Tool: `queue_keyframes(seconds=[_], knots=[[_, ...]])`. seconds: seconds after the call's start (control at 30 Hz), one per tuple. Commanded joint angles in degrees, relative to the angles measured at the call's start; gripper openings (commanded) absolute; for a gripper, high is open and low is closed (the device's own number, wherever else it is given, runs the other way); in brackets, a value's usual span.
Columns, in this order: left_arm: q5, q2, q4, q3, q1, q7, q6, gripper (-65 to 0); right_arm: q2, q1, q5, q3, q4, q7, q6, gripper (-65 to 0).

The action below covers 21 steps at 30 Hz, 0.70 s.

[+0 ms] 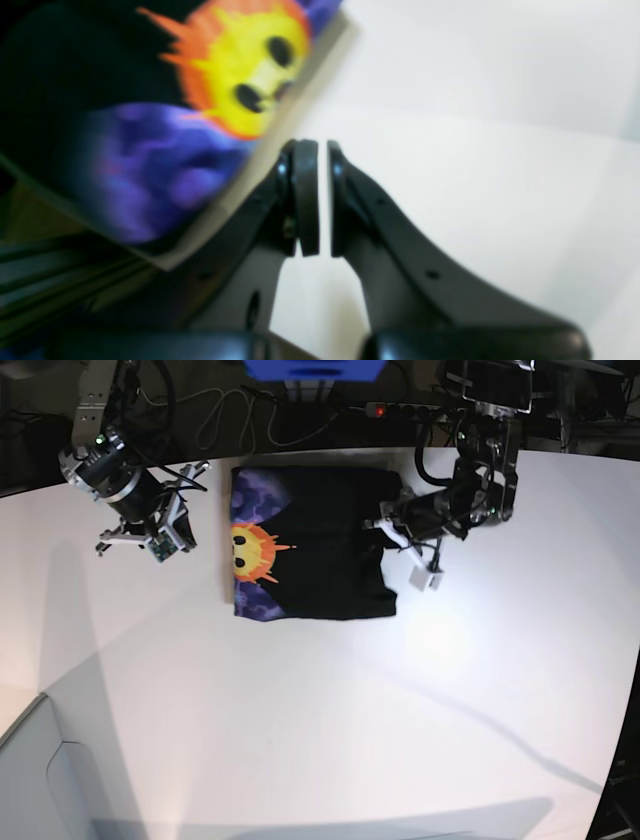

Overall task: Fold the T-shirt properly
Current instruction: 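Push the folded shirt's side with the left gripper to square it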

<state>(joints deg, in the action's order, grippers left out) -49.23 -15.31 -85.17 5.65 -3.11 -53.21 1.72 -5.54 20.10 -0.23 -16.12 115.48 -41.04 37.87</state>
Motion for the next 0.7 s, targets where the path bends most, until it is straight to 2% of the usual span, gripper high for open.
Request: queue_keyframes(seconds=[0.0, 0.13, 0.33, 0.5, 0.67], knots=[[2.68, -1.70, 1.25, 2.83, 3.25, 0.24, -1.50, -65.0, -0.22, -0.45, 0.80, -1.07, 1.22, 1.26, 0.68, -64.3], [2.68, -5.57, 9.25, 17.69, 16.17, 0.16, -1.32, -65.0, 1.01, -0.54, 0.71, -5.64, 1.57, 1.26, 0.68, -64.2], [2.68, -5.48, 17.69, 40.99, 34.37, 0.42, -1.23, -65.0, 3.83, -0.54, 0.71, -13.73, 2.37, 1.26, 0.68, -64.2], [4.27, -1.08, 17.96, 57.78, 44.48, 1.39, -1.23, -65.0, 4.71, -0.54, 0.63, -17.24, 2.37, 1.26, 0.68, -64.2], [14.90, 2.61, 17.78, 72.64, 48.87, 6.22, -1.23, -65.0, 6.02, -0.27, 0.63, -21.46, 2.37, 1.26, 0.68, -64.2]])
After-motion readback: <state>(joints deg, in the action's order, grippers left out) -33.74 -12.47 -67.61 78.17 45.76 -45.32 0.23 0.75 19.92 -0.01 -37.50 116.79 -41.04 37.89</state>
